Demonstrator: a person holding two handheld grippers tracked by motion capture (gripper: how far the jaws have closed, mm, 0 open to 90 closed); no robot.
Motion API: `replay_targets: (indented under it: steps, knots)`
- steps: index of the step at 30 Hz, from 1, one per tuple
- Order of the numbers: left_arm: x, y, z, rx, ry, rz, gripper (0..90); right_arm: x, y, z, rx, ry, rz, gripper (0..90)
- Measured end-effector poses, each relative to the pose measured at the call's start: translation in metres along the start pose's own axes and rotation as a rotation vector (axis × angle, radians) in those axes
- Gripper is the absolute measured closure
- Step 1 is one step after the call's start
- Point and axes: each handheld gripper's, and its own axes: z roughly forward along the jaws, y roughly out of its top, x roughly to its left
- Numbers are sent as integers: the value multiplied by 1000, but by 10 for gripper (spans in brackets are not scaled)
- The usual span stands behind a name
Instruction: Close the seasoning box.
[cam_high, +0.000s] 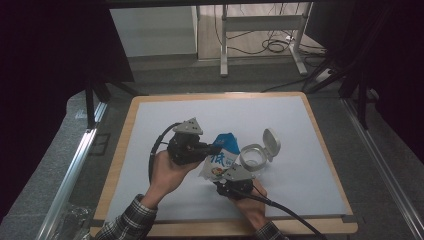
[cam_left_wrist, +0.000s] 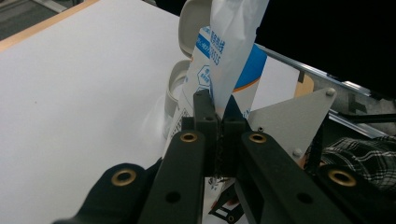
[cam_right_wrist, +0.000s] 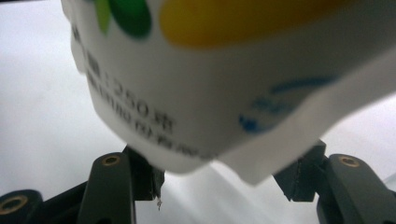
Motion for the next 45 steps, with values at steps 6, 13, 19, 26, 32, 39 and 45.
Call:
replay_targets:
  steps: [6,13,19,26,32,39,45]
  knots:
    - [-1,2,2,-1,-4,2,900,2,2,-3,-40,19,22,508]
    - [-1,5,7,4,11,15,899,4,2,-7,-43,68,34,553]
    - [1,5,16,0,-8,18,895,7,0,-9,-43,78,11,552]
    - [5,6,23,-16,-28,43,892,7,-2,-14,-58,117,24,551]
    - [6,6,29,-32,-27,74,891,4,-5,-17,-70,162,59,551]
    - [7,8,38,-29,-21,89,892,0,-7,-21,-47,204,99,552]
    - [7,10,44,-17,-17,96,890,-3,-8,-21,-36,223,97,556]
